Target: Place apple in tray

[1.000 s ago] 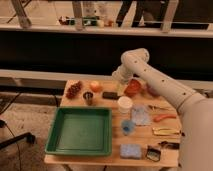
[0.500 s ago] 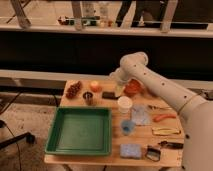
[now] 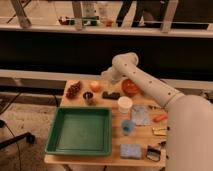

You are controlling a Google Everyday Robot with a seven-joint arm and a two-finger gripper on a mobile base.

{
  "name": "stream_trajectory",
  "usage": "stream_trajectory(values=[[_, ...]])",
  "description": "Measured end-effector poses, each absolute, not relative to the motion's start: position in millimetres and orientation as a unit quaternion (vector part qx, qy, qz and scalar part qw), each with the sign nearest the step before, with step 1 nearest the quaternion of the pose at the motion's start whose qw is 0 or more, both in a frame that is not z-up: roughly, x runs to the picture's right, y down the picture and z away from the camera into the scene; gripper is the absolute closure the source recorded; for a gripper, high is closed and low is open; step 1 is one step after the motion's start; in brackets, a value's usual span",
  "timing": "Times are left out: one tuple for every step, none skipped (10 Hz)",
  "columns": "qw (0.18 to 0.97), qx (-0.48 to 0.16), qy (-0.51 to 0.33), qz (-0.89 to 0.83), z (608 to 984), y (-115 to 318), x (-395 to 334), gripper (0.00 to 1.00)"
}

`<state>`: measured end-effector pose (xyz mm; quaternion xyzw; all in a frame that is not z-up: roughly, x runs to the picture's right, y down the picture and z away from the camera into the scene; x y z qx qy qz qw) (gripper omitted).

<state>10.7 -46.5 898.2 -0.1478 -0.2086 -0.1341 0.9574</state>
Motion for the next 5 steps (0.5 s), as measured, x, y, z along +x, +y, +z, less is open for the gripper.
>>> stream_trajectory(values=[[0.957, -0.145, -0.21, -0.138, 906, -53, 7, 0.2], [0.957, -0.142, -0.212, -0.139, 913, -60, 6, 0.2], [0.957, -0.139, -0.213, -0.138, 923, -65, 3, 0.2], [0.958, -0.138, -0.214, -0.135, 927, -65, 3, 0.2], [0.958, -0.138, -0.214, -0.133, 930, -63, 4, 0.2]])
